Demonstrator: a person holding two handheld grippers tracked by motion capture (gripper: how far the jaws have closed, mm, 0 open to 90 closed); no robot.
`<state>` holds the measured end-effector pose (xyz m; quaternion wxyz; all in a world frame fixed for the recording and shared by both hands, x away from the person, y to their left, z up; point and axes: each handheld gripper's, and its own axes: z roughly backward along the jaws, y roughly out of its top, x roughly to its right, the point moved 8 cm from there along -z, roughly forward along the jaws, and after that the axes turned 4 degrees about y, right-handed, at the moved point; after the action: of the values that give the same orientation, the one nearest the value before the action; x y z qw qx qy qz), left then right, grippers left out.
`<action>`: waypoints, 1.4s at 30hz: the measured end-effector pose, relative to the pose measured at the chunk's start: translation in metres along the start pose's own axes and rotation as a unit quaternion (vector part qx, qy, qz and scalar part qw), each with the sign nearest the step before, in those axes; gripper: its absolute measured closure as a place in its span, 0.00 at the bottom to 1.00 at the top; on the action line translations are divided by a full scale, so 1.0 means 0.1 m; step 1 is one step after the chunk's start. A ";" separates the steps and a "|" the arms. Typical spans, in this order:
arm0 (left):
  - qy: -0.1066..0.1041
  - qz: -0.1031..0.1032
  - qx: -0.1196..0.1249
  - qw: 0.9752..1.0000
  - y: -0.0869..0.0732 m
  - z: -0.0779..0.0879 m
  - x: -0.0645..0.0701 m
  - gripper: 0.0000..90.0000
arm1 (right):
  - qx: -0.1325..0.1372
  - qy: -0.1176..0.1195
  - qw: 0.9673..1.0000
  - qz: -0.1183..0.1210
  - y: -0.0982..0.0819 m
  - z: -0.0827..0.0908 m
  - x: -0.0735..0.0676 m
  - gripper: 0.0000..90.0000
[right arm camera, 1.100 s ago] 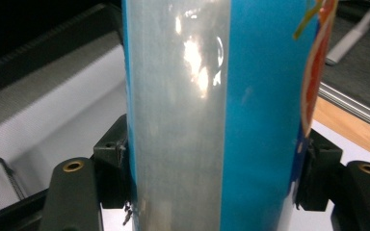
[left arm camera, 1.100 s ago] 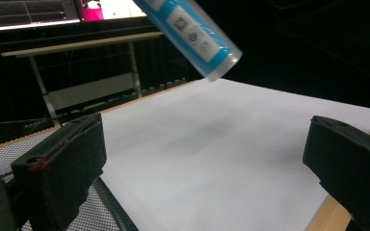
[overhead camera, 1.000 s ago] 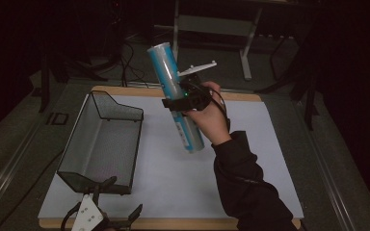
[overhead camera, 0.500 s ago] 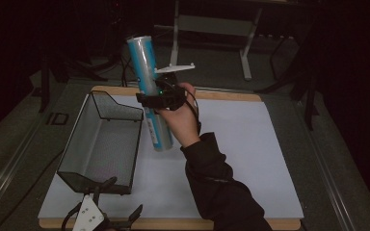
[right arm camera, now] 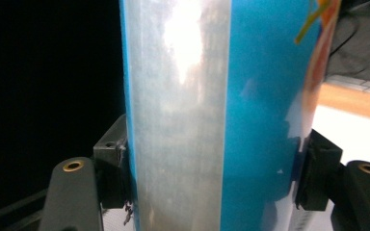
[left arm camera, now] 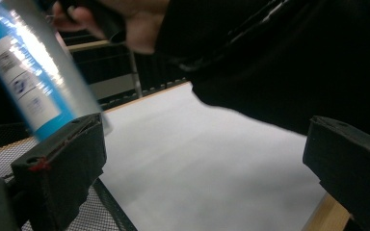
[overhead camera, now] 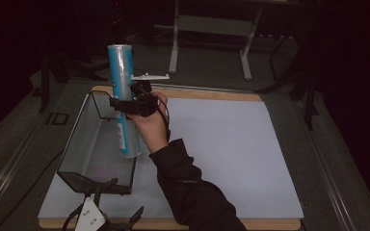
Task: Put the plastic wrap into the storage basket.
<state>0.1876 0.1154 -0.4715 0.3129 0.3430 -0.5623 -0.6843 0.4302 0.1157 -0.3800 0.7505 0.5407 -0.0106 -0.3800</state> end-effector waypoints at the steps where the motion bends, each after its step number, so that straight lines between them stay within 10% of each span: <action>1: 0.000 0.000 0.000 1.000 0.00 0.00 0.00 0.02 | 0.003 0.004 1.000 -0.005 -0.03 -0.04 -0.01 0.35; 17: 0.006 -0.010 -0.013 1.000 -0.04 -0.02 0.00 0.02 | -0.053 0.032 0.994 -0.093 -0.72 -0.49 -0.01 0.35; 27: 0.002 -0.016 -0.014 1.000 -0.05 -0.03 0.02 0.02 | -0.080 -0.017 0.994 -0.069 -1.00 -0.55 0.02 0.35; 42: 0.003 -0.018 -0.013 1.000 -0.05 -0.02 0.03 0.02 | -0.088 -0.054 0.987 -0.122 -1.05 -0.70 0.20 0.35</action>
<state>0.1875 0.1129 -0.4768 0.3067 0.3507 -0.5466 -0.6958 0.4161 0.1473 -0.5030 0.7413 0.4485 0.0481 -0.4970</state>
